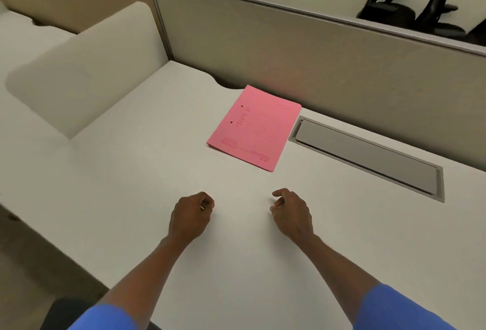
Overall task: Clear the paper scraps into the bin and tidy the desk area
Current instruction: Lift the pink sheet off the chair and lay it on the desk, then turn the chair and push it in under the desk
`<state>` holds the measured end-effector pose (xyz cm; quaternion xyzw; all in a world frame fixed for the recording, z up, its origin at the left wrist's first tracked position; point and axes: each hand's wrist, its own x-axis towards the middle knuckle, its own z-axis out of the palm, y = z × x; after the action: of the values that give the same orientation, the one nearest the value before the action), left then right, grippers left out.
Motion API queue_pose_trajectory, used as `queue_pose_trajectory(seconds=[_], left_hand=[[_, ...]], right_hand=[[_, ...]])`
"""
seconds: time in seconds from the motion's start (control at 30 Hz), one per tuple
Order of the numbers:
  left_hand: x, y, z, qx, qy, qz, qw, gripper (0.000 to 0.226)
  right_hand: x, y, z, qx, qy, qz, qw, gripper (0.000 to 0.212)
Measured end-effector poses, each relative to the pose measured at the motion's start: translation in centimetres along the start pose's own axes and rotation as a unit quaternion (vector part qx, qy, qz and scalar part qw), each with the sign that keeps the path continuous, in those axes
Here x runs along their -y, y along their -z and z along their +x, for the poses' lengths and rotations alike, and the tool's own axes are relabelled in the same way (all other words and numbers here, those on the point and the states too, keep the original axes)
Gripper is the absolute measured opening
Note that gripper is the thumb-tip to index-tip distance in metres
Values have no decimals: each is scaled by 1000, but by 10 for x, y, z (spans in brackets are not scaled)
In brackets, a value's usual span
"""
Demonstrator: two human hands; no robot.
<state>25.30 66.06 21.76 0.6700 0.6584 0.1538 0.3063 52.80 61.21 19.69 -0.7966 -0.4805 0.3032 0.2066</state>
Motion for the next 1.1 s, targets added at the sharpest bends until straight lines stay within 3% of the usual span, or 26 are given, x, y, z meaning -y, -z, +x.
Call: queue_pose_trajectory(seconds=[0.2, 0.67, 1.1], left_hand=[[49, -1, -120, 15, 54, -14, 998, 11], [141, -2, -384, 79, 96, 28, 992, 6], [181, -27, -519, 181, 164, 11, 970, 12]], right_hand=[[-14, -15, -102, 38, 20, -10, 999, 32], [-73, -33, -342, 109, 75, -63, 989, 26], [-119, -54, -466, 215, 74, -135, 964, 33]])
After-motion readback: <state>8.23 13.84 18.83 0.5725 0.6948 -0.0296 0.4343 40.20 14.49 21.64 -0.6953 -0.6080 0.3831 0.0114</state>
